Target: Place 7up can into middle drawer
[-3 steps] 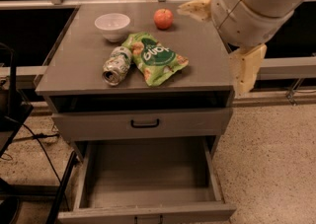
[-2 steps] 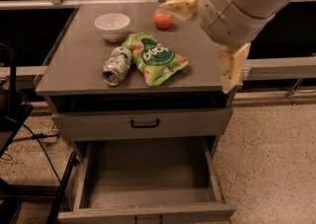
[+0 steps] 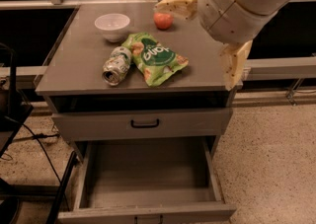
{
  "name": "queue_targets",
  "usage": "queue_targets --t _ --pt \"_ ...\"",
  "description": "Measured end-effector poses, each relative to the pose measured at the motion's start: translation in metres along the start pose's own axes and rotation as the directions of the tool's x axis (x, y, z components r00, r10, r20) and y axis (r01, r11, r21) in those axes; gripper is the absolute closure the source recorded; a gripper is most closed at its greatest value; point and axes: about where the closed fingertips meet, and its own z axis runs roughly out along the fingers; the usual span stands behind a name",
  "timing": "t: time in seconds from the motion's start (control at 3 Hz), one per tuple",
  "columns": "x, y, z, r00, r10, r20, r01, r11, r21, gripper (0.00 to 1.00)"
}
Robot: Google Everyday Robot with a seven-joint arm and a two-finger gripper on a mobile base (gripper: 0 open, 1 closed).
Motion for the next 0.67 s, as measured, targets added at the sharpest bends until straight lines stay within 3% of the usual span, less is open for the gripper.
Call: queue_targets --t 0.33,0.67 --pt "-0.007 -0.012 -0.003 0.997 -0.075 0.01 0.075 0.997 0.019 0.0" --pt "-0.016 -0.035 0.007 0.98 -0.191 0.055 0.188 0.9801 0.065 0.0"
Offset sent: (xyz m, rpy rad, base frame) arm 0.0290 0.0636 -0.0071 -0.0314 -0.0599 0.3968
